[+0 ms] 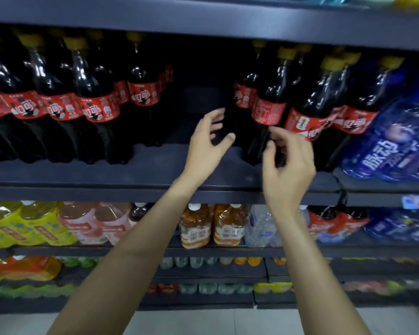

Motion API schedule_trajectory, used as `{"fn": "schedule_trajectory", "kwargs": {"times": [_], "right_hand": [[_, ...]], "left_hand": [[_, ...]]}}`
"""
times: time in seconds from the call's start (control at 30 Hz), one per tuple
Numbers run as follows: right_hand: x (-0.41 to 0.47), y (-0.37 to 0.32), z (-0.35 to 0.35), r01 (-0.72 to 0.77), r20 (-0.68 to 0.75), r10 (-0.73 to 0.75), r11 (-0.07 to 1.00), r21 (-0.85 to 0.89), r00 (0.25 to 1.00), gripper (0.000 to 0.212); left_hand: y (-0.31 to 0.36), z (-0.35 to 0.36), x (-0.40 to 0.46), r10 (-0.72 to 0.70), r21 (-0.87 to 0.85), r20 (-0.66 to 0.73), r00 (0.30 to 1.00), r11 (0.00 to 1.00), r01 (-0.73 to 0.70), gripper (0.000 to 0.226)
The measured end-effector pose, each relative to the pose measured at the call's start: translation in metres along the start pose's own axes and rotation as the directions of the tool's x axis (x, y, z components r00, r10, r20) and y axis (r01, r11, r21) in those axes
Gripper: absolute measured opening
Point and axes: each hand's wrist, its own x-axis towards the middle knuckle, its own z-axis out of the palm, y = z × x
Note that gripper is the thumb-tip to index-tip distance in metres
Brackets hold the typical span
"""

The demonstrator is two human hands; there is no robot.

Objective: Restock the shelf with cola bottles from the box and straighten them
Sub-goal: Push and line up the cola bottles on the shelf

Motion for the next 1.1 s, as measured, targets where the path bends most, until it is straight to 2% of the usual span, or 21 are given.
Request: {"fn": "schedule_trajectory", "kwargs": {"times": [0.07,0.17,0.3,0.37,0.43,0.5,0.63,0.73,0.8,0.9,1.0,1.1], "right_hand": [[-0.001,0.016,-0.013,-0.105,-0.094,0.097,0.991,-0.086,0.991,0.035],[0.006,0.037,-0.021,-0.279,-0.002,0.280,0.955,-0.097,0.960,0.063],[0.019,0.056,-0.022,-0.459,0.227,0.430,0.883,0.098,0.874,0.079],[0.023,0.066,-0.024,-0.507,0.296,0.449,0.846,0.162,0.843,0.082],[0.027,0.075,-0.027,-0.490,0.326,0.422,0.856,0.163,0.846,0.084],[0.030,0.080,-0.029,-0.452,0.326,0.401,0.887,0.096,0.856,0.083],[0.031,0.082,-0.030,-0.430,0.291,0.401,0.902,0.037,0.868,0.075],[0.032,0.083,-0.031,-0.433,0.303,0.403,0.901,0.037,0.864,0.074],[0.033,0.083,-0.032,-0.429,0.314,0.396,0.903,0.040,0.863,0.074],[0.033,0.083,-0.032,-0.424,0.327,0.386,0.904,0.050,0.863,0.074],[0.033,0.084,-0.032,-0.402,0.327,0.370,0.915,0.032,0.869,0.074],[0.034,0.082,-0.031,-0.403,0.324,0.374,0.915,0.026,0.869,0.073]], "left_hand": [[0.002,0.024,0.007,-0.040,-0.008,0.073,0.997,0.999,0.041,0.063],[0.001,0.057,0.013,-0.083,-0.003,0.102,0.991,0.997,0.083,0.079],[-0.001,0.087,0.018,-0.061,0.082,-0.058,0.996,0.994,0.066,0.092],[-0.003,0.097,0.020,-0.011,0.121,-0.173,0.985,0.992,0.033,0.095],[-0.005,0.104,0.023,0.033,0.179,-0.254,0.967,0.984,0.013,0.093],[-0.007,0.104,0.026,0.051,0.221,-0.272,0.961,0.975,0.010,0.090],[-0.018,0.081,0.024,0.060,0.083,-0.152,0.987,0.995,-0.048,0.072],[-0.022,0.063,0.020,0.142,0.181,-0.111,0.984,0.976,-0.121,0.060],[-0.016,0.071,0.020,0.198,0.316,-0.150,0.969,0.938,-0.143,0.070],[-0.002,0.100,0.022,0.143,0.406,-0.251,0.957,0.913,-0.030,0.096],[0.002,0.116,0.027,0.060,0.348,-0.348,0.936,0.935,0.070,0.098],[-0.003,0.100,0.025,0.029,0.255,-0.364,0.931,0.964,0.070,0.088]]}}
